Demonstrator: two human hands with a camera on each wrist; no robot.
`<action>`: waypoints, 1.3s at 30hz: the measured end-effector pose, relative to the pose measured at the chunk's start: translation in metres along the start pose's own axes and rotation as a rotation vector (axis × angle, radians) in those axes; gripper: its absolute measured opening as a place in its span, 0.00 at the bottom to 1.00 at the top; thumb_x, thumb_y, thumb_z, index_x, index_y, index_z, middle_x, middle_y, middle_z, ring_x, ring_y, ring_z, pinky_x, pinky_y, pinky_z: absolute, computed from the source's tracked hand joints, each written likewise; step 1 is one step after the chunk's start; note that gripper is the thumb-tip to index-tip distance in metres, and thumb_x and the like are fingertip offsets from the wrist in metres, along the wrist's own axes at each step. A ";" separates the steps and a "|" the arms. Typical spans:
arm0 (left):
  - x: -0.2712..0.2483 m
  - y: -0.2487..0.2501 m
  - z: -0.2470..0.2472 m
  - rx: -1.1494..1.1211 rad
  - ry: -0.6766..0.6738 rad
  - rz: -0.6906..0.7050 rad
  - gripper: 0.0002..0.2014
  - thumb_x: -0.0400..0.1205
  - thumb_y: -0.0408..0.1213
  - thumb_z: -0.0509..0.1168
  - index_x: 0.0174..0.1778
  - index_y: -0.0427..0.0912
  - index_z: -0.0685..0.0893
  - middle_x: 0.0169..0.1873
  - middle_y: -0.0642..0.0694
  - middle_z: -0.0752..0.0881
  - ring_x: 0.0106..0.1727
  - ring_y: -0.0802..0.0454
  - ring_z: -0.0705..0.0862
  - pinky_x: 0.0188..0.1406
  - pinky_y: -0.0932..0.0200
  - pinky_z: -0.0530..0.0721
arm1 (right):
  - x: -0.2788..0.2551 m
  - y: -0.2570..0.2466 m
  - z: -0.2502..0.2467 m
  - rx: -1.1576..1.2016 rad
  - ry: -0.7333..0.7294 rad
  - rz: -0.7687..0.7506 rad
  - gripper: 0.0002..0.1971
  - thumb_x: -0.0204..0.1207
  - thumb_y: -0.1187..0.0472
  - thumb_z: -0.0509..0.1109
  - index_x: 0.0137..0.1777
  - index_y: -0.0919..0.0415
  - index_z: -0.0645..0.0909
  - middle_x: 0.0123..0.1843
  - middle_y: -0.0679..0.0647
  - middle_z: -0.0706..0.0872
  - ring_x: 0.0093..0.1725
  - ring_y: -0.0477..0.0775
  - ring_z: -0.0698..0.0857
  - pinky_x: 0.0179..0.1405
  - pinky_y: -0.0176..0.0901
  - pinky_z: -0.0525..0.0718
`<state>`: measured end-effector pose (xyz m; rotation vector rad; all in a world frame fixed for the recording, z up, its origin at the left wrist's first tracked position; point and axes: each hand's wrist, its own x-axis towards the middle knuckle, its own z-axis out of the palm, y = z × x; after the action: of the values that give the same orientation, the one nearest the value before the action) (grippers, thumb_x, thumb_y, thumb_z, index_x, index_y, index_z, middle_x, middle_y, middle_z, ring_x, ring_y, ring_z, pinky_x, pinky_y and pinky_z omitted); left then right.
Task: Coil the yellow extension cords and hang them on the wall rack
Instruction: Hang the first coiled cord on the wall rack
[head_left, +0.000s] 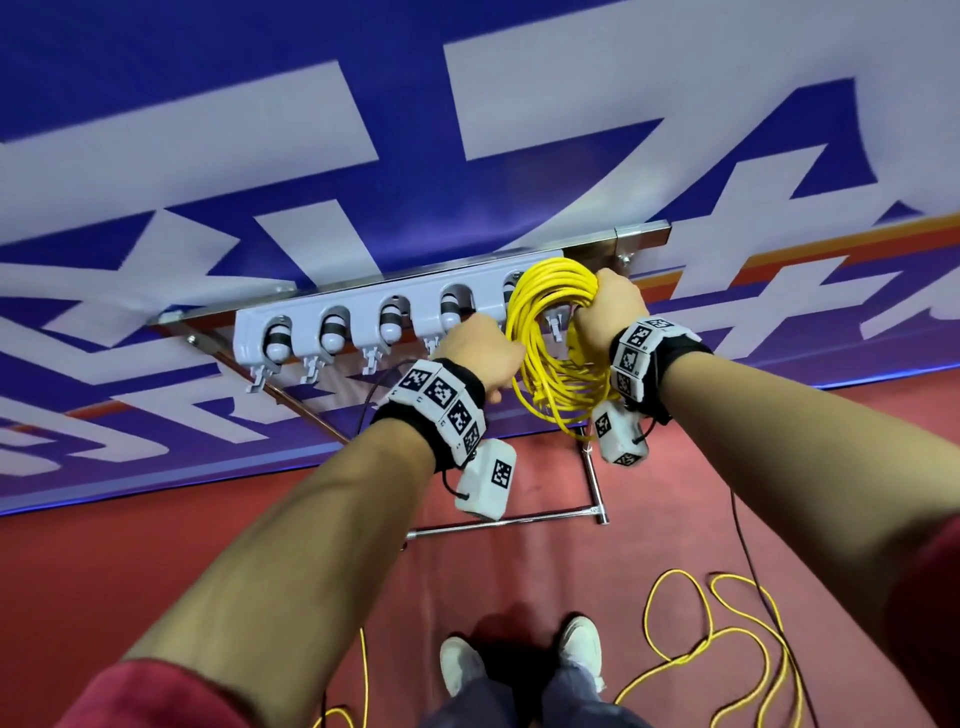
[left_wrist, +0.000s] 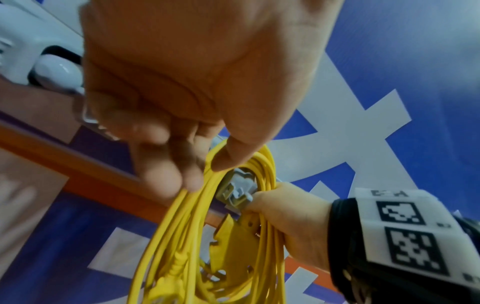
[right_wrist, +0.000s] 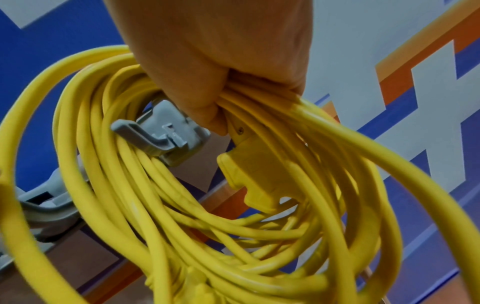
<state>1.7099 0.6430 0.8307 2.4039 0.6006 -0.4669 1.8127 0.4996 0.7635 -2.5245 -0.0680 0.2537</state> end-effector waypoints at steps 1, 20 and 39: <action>0.002 0.002 -0.004 0.060 0.094 0.040 0.12 0.77 0.41 0.61 0.41 0.38 0.85 0.34 0.41 0.90 0.37 0.39 0.89 0.41 0.52 0.88 | 0.000 0.001 0.000 -0.008 -0.003 -0.004 0.11 0.76 0.62 0.70 0.56 0.63 0.75 0.58 0.65 0.84 0.58 0.70 0.82 0.55 0.59 0.83; 0.052 0.016 0.019 0.357 0.313 0.490 0.18 0.80 0.34 0.68 0.60 0.42 0.67 0.58 0.38 0.80 0.55 0.28 0.82 0.49 0.37 0.82 | 0.011 0.022 -0.018 -0.048 -0.052 -0.321 0.41 0.64 0.55 0.76 0.78 0.58 0.65 0.69 0.63 0.77 0.68 0.68 0.77 0.66 0.60 0.79; 0.040 0.011 0.037 0.628 0.383 0.460 0.29 0.77 0.30 0.71 0.72 0.40 0.67 0.62 0.38 0.77 0.51 0.31 0.86 0.40 0.41 0.82 | -0.022 0.041 0.020 -0.396 0.193 -0.631 0.47 0.70 0.68 0.68 0.87 0.58 0.47 0.86 0.69 0.51 0.81 0.74 0.63 0.73 0.64 0.72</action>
<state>1.7426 0.6240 0.7899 3.1459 0.0207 0.0227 1.7866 0.4750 0.7281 -2.7372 -0.8940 -0.2839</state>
